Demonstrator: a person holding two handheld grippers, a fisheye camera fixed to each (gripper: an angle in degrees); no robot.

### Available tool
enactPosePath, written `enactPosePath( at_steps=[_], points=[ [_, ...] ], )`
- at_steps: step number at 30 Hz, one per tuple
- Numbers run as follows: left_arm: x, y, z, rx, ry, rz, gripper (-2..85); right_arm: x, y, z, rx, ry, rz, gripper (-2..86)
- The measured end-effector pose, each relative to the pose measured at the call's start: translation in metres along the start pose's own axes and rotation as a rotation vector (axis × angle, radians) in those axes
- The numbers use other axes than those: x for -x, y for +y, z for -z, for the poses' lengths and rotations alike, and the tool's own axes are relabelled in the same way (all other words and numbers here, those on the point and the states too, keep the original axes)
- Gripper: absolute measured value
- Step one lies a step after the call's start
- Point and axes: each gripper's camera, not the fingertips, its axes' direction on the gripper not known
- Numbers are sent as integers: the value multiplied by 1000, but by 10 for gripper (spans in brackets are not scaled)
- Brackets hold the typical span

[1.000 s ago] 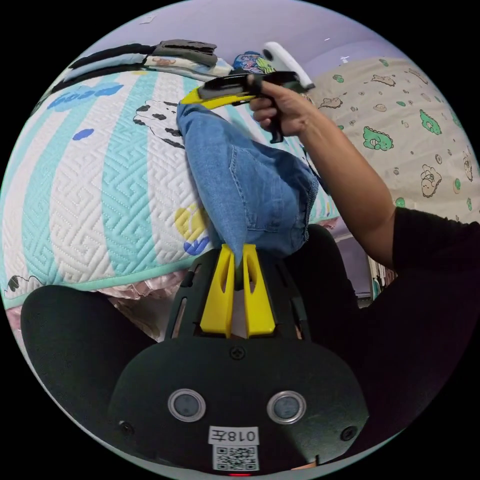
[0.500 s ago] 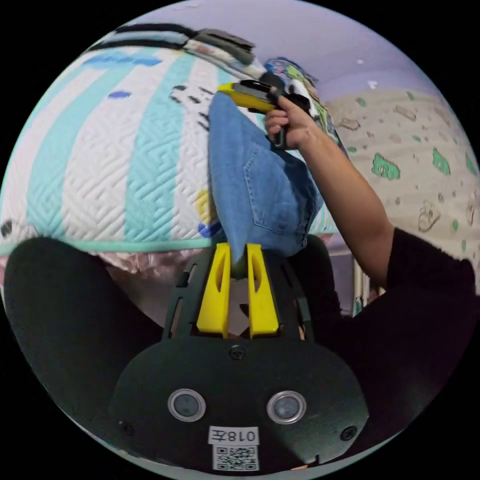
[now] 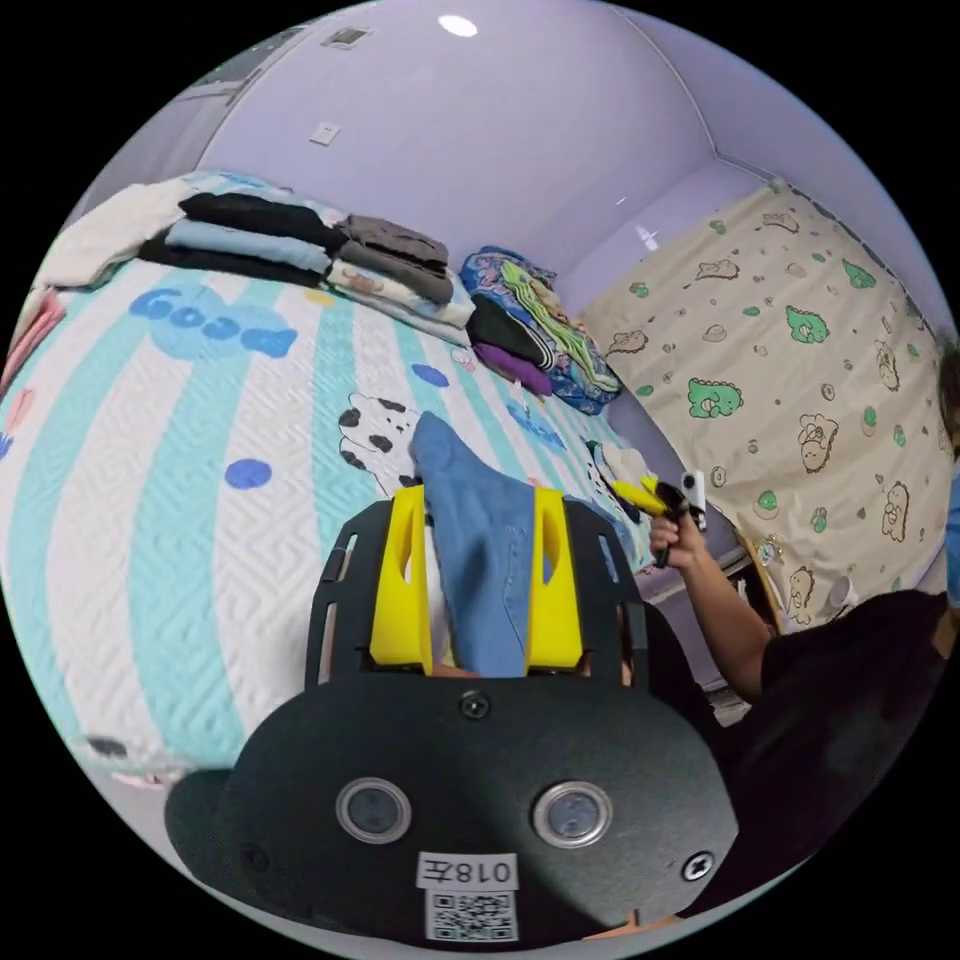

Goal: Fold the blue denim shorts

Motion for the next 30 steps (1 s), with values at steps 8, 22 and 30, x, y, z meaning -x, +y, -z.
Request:
enactPosePath(
  at_steps=[8, 22, 30],
  points=[
    [40, -39, -78, 113, 159, 82, 188, -31, 55, -3, 82, -160, -52, 183],
    [72, -64, -89, -7, 275, 165, -3, -6, 48, 17, 89, 19, 81, 69],
    [67, -102, -99, 56, 438, 171, 113, -37, 65, 48, 124, -169, -45, 135]
  ],
)
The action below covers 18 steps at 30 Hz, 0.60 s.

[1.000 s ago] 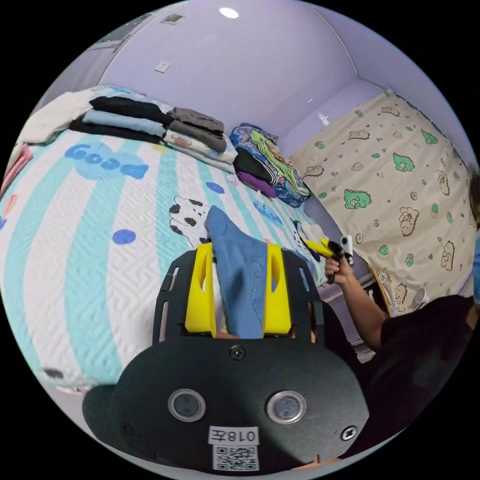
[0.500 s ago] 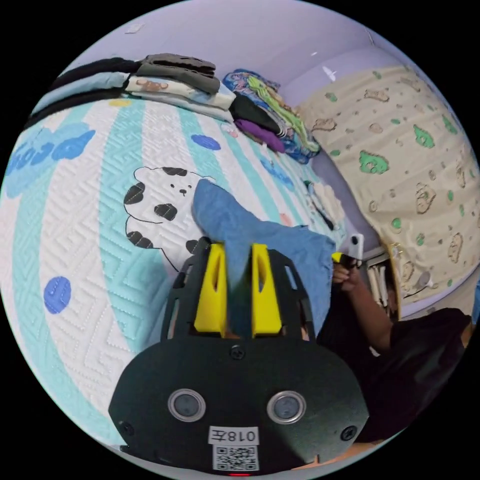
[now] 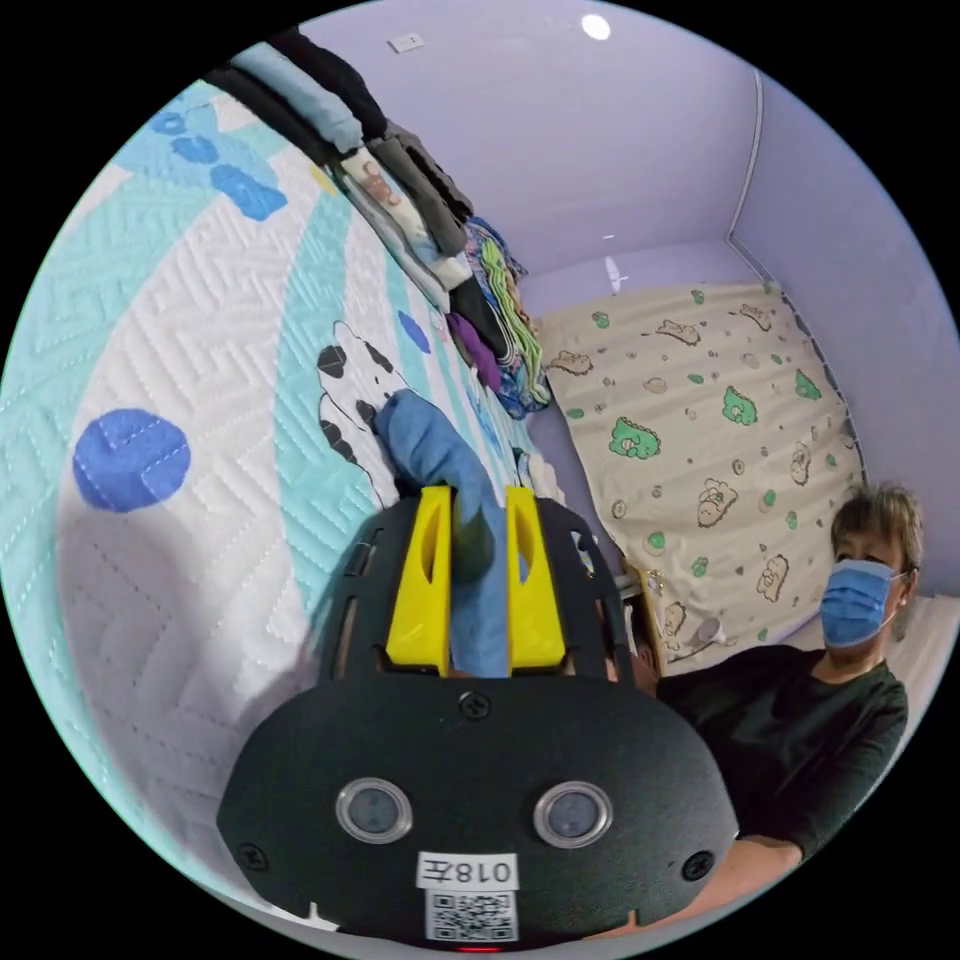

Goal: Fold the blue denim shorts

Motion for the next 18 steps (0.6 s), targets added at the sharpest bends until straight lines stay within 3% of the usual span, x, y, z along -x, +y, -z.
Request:
enactPosePath(
  at_steps=[5, 9, 18],
  points=[
    [-30, -29, -39, 164, 18, -71, 146, -2, -4, -5, 78, -136, 8, 144],
    [-55, -48, -69, 267, -85, -84, 78, 2, -8, -7, 136, -113, 2, 135],
    [-129, -74, -79, 226, -81, -177, 1, 24, -17, -50, 294, -171, 42, 107]
  ],
)
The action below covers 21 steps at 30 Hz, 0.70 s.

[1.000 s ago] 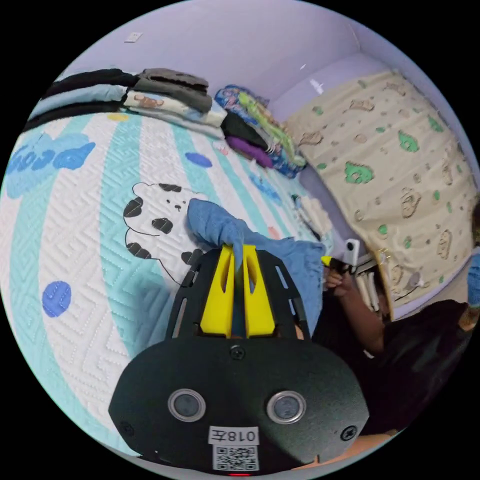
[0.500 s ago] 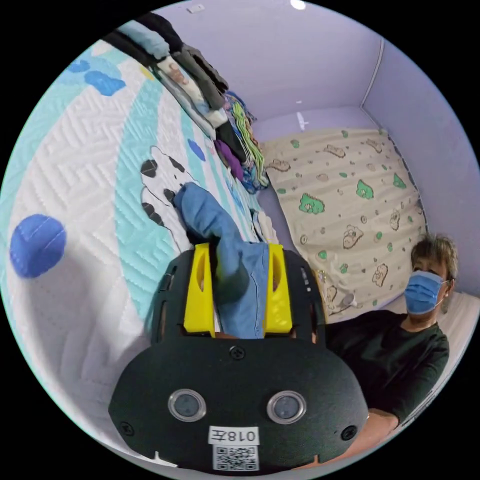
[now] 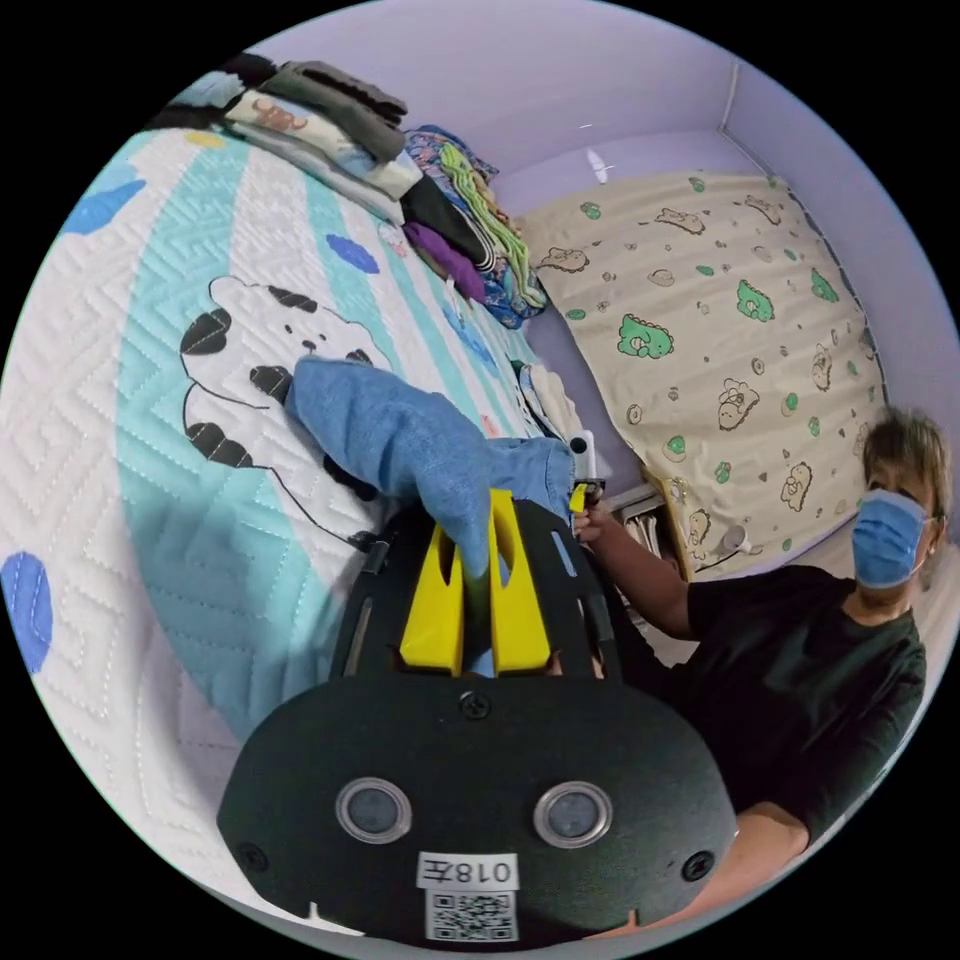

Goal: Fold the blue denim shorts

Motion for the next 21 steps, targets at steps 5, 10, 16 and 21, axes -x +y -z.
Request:
enactPosePath(
  at_steps=[5, 10, 16, 21],
  points=[
    [-78, -13, 10, -51, -104, -139, -7, 56, 15, -8, -65, 258, 78, 71],
    [-223, -35, 5, -56, -316, -430, -8, 136, 48, -11, -185, 485, 200, 68],
    [-390, -100, -43, -178, -477, -814, -8, 242, 71, 37, -372, 832, 322, 67],
    [-481, -164, -141, -295, -435, -957, -8, 304, 81, 103, -444, 1196, 238, 67]
  ],
)
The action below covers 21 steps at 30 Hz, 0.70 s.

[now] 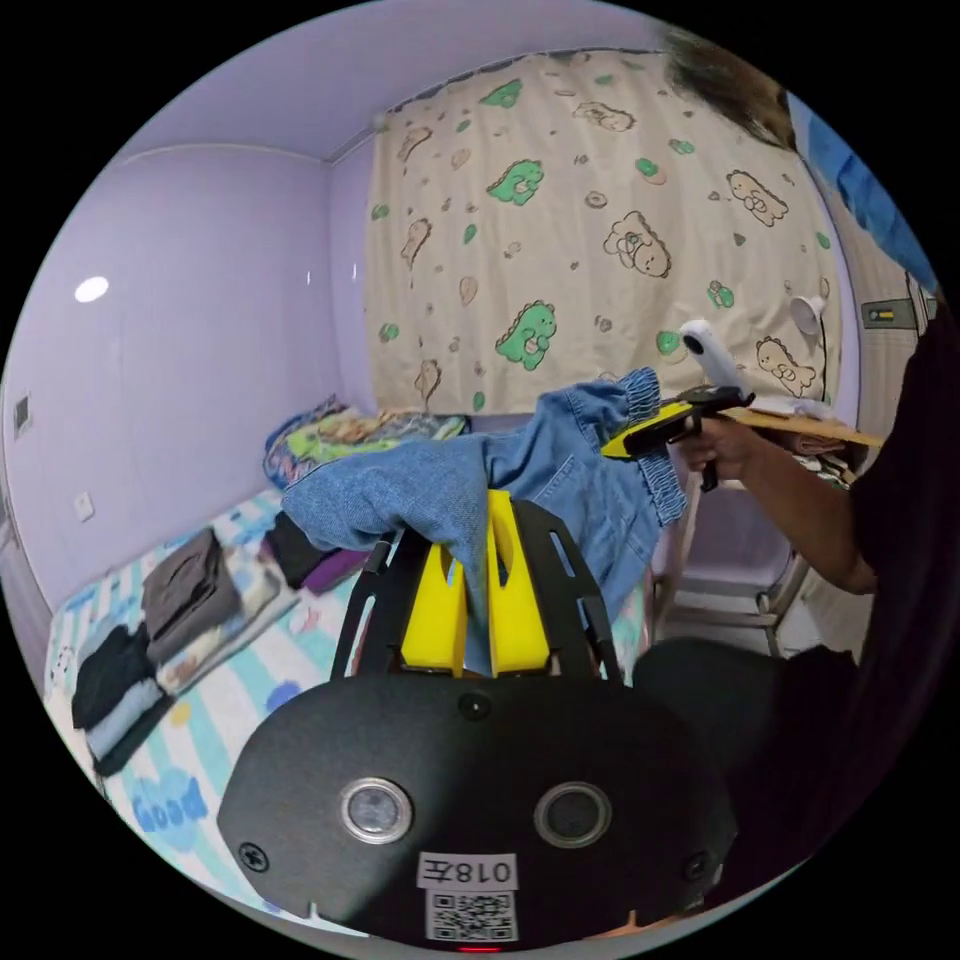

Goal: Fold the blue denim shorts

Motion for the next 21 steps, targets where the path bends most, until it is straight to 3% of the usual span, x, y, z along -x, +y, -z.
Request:
enactPosePath(
  at_steps=[5, 9, 11, 13, 16, 17, 21],
  points=[
    [-43, -78, -138, -48, 56, 54, -7, -66, -38, 22, 185, 444, -91, 67],
    [-61, -128, -275, -9, 62, 116, -2, -143, -65, -19, 358, 580, -176, 67],
    [-56, -140, -339, 64, 44, 144, 6, -210, -77, -76, 496, 574, -236, 69],
    [-36, -135, -431, 254, 23, 202, 31, -257, -79, -131, 567, 558, -301, 83],
    [24, -96, -504, 521, 39, 429, 109, -291, -55, -212, 668, 765, -346, 113],
    [37, -89, -506, 524, 43, 482, 121, -288, -46, -222, 630, 891, -351, 110],
    [82, -70, -471, 331, 90, 560, 119, -239, -29, -202, 287, 1039, -325, 88]
  ],
)
